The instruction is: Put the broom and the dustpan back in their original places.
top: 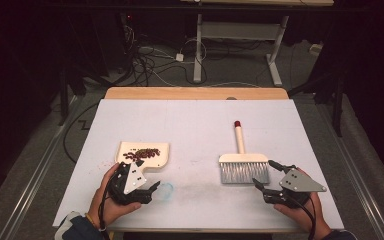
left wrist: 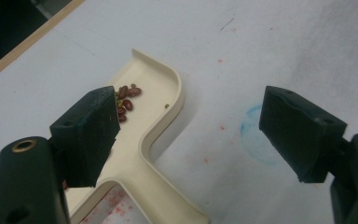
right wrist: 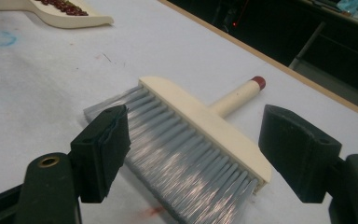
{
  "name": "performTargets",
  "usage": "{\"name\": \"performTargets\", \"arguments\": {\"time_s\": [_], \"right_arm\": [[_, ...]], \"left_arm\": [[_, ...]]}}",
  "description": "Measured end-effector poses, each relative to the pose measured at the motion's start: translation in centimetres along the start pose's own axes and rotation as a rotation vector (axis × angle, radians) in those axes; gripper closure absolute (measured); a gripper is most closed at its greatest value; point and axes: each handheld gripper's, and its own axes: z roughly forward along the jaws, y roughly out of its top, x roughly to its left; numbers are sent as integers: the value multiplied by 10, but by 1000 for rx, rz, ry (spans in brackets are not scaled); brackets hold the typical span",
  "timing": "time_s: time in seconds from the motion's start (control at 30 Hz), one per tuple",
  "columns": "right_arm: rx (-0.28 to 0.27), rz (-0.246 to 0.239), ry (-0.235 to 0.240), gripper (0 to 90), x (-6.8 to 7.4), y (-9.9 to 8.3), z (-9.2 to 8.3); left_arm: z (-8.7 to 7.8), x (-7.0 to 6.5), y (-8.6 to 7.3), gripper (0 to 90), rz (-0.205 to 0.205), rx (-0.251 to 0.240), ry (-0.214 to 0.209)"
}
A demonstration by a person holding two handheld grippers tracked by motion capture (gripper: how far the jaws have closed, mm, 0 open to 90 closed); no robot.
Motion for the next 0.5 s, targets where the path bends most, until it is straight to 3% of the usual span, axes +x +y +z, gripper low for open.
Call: {"name": "performTargets", "arguments": {"time_s": [0.5], "right_arm": [[-4, -9, 1, 251, 3, 3, 0]], "left_arm": [[3, -1, -1, 193, 9, 14, -7]]}}
